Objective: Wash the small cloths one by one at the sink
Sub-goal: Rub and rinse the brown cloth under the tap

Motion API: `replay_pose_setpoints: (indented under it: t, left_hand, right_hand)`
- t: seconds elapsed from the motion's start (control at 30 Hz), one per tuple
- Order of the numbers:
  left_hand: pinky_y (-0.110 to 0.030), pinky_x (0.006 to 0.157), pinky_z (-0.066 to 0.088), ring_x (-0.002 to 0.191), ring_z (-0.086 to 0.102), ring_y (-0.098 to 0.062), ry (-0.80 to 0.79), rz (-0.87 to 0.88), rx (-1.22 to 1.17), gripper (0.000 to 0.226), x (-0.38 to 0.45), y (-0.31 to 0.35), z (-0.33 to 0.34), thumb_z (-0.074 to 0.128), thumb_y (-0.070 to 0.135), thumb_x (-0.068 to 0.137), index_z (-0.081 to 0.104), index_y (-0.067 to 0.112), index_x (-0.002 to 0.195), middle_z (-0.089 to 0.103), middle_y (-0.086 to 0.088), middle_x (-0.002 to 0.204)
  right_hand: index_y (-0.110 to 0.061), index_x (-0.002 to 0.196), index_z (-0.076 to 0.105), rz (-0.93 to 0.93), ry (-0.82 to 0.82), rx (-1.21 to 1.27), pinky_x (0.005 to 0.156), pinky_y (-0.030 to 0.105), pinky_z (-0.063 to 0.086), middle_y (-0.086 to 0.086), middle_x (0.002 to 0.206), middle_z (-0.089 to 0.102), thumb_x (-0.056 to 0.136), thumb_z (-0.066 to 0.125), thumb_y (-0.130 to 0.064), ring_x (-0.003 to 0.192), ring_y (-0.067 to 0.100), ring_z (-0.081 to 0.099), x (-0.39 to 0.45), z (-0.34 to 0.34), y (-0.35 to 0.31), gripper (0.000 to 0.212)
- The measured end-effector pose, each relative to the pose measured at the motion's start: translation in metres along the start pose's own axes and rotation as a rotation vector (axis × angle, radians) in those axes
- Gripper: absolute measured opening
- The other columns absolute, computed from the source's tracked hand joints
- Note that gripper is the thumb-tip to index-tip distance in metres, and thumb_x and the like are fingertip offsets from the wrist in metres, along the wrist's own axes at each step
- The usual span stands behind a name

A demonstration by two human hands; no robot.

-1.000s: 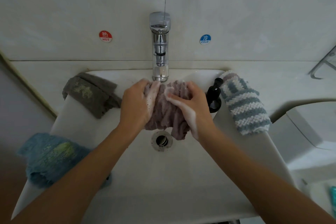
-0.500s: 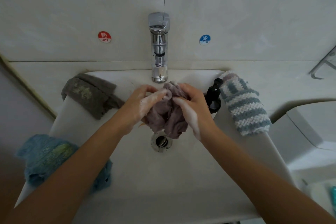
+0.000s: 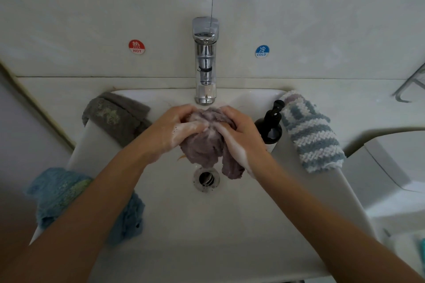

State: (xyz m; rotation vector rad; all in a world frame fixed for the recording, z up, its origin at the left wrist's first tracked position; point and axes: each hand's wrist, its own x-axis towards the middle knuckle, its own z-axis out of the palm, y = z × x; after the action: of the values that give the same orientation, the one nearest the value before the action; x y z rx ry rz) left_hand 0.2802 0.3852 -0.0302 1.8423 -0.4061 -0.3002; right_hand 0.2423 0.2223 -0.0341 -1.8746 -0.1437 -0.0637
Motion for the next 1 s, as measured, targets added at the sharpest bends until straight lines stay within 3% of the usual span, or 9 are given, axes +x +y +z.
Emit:
replay_pose_setpoints:
  t: [0.1, 0.2, 0.27, 0.37, 0.53, 0.67, 0.73, 0.83, 1.0]
  left_hand:
    - [-0.034, 0.072, 0.055, 0.083, 0.067, -0.023, 0.038, 0.013, 0.025, 0.044, -0.002, 0.001, -0.001, 0.063, 0.037, 0.075, 0.062, 0.001, 0.101, 0.067, -0.02, 0.096]
    - [-0.025, 0.064, 0.055, 0.08, 0.068, -0.018, 0.051, 0.033, 0.043, 0.034, -0.002, 0.002, 0.003, 0.065, 0.034, 0.087, 0.061, 0.003, 0.102, 0.066, -0.016, 0.092]
    - [-0.017, 0.056, 0.049, 0.069, 0.061, -0.008, 0.129, 0.064, 0.113, 0.019, -0.002, 0.005, 0.008, 0.06, 0.024, 0.094, 0.059, 0.005, 0.096, 0.062, -0.009, 0.083]
    - [-0.017, 0.054, 0.041, 0.063, 0.05, -0.009, 0.283, 0.117, 0.23, 0.018, 0.0, 0.005, 0.011, 0.054, 0.019, 0.096, 0.051, 0.003, 0.091, 0.053, -0.003, 0.074]
    - [-0.011, 0.053, 0.037, 0.064, 0.05, -0.003, 0.388, 0.146, 0.281, 0.016, -0.001, 0.004, 0.013, 0.048, 0.024, 0.1, 0.046, 0.01, 0.104, 0.052, 0.006, 0.074]
    - [-0.003, 0.062, 0.038, 0.076, 0.056, -0.003, 0.403, 0.131, 0.347, 0.015, 0.0, 0.002, 0.011, 0.046, 0.026, 0.1, 0.051, 0.015, 0.111, 0.058, 0.008, 0.084]
    - [-0.012, 0.07, 0.042, 0.084, 0.059, -0.012, 0.409, 0.144, 0.365, 0.018, 0.001, 0.001, 0.008, 0.047, 0.026, 0.1, 0.055, 0.014, 0.111, 0.062, 0.001, 0.091]
    - [-0.032, 0.08, 0.049, 0.088, 0.062, -0.02, 0.424, 0.166, 0.38, 0.018, 0.001, -0.002, 0.006, 0.047, 0.026, 0.1, 0.057, 0.016, 0.112, 0.065, -0.004, 0.094]
    - [-0.033, 0.073, 0.049, 0.079, 0.063, -0.022, 0.397, 0.165, 0.405, 0.017, 0.001, -0.005, 0.004, 0.045, 0.028, 0.101, 0.055, 0.021, 0.113, 0.061, 0.001, 0.081]
  right_hand:
    - [-0.021, 0.096, 0.06, 0.033, 0.005, -0.126, 0.071, 0.017, 0.047, -0.01, 0.084, 0.062, 0.098, 0.054, -0.023, 0.08, -0.003, 0.06, 0.002, -0.004, 0.0, 0.006]
    - [-0.017, 0.096, 0.067, 0.136, -0.018, -0.114, 0.081, 0.04, 0.057, 0.004, 0.087, 0.071, 0.093, 0.062, -0.04, 0.085, 0.018, 0.069, 0.005, -0.009, 0.0, 0.024]
    - [-0.022, 0.095, 0.071, 0.191, -0.071, 0.0, 0.083, 0.033, 0.059, 0.001, 0.09, 0.075, 0.087, 0.071, -0.039, 0.087, 0.015, 0.072, 0.004, -0.012, -0.003, 0.018]
    - [-0.018, 0.097, 0.072, 0.243, -0.19, 0.127, 0.078, 0.023, 0.059, 0.003, 0.094, 0.076, 0.08, 0.08, -0.018, 0.086, 0.013, 0.073, 0.001, -0.016, -0.002, 0.019]
    - [-0.018, 0.103, 0.068, 0.256, -0.225, 0.201, 0.065, 0.015, 0.053, -0.005, 0.087, 0.074, 0.083, 0.073, -0.005, 0.079, 0.006, 0.072, 0.003, -0.017, 0.0, 0.025]
    - [-0.013, 0.118, 0.062, 0.273, -0.248, 0.243, 0.07, 0.024, 0.058, 0.001, 0.097, 0.074, 0.088, 0.068, -0.004, 0.085, 0.011, 0.072, 0.002, -0.015, 0.0, 0.031]
    - [-0.012, 0.127, 0.057, 0.285, -0.254, 0.222, 0.08, 0.035, 0.059, 0.009, 0.113, 0.07, 0.09, 0.067, -0.006, 0.1, 0.022, 0.07, 0.002, -0.014, 0.001, 0.039]
    - [-0.016, 0.116, 0.058, 0.271, -0.224, 0.178, 0.093, 0.042, 0.055, 0.012, 0.115, 0.066, 0.09, 0.067, -0.007, 0.106, 0.026, 0.065, 0.003, -0.015, 0.002, 0.03]
    - [-0.018, 0.115, 0.057, 0.245, -0.179, 0.184, 0.092, 0.048, 0.056, 0.014, 0.114, 0.065, 0.089, 0.066, -0.005, 0.104, 0.028, 0.066, 0.005, -0.02, 0.002, 0.03]
